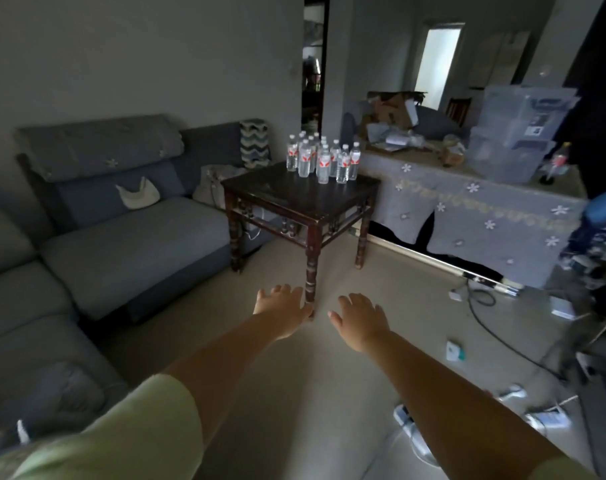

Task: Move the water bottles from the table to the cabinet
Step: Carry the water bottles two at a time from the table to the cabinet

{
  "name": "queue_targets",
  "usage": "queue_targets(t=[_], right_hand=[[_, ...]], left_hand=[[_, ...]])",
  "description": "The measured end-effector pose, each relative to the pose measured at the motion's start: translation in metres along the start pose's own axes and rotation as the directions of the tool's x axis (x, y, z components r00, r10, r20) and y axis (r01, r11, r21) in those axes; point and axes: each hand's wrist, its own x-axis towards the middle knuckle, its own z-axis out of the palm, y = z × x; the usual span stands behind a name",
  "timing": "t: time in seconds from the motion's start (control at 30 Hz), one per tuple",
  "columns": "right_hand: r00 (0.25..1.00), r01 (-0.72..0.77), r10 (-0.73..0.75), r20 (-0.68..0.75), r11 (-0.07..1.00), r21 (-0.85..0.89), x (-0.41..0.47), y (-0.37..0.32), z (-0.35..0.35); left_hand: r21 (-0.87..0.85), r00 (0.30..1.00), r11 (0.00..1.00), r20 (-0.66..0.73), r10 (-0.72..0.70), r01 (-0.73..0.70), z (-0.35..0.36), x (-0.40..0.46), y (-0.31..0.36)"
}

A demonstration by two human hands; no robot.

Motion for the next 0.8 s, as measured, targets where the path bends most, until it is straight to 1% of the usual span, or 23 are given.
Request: queue_targets(t=[0.1, 0.2, 0.3, 0.37, 0.5, 0.63, 0.8], right_hand=[[0.999, 0.038, -0.038, 0.008, 0.999, 0.011, 0.03, -0.007, 0.007], [0.999, 0.038, -0.038, 0.025, 0.999, 0.014, 0.071, -0.005, 0.012], [0.998, 0.033, -0.035, 0.045, 0.999, 0.034, 0.126, 0.001, 0.011], [0.998, 0.036, -0.037, 0.041, 0.998, 0.044, 0.169, 0.008, 0.008], [0.996, 0.046, -0.049, 0.069, 0.998, 0.04, 0.252, 0.026, -0.003], [0.996, 0.041, -0.041, 0.076, 0.999, 0.005, 0.334, 0.041, -0.02], [0.994, 0.072, -0.072, 0.08, 0.997, -0.001, 0.415, 0.032, -0.025]], left_hand=[[-0.004, 0.999, 1.0, 0.033, -0.028, 0.028, 0.007, 0.025, -0.015], [-0.009, 0.998, 1.0, 0.057, -0.028, 0.029, 0.014, 0.061, -0.025], [0.008, 0.998, 1.0, 0.058, -0.014, 0.013, 0.01, 0.114, -0.036], [0.02, 0.999, 1.0, 0.041, -0.018, 0.017, 0.005, 0.157, -0.043], [0.02, 0.998, 0.999, 0.051, -0.029, 0.028, -0.011, 0.237, -0.055], [0.01, 0.998, 0.999, 0.045, -0.053, 0.053, -0.029, 0.311, -0.069], [-0.039, 0.992, 0.993, 0.065, -0.11, 0.112, -0.038, 0.377, -0.101]])
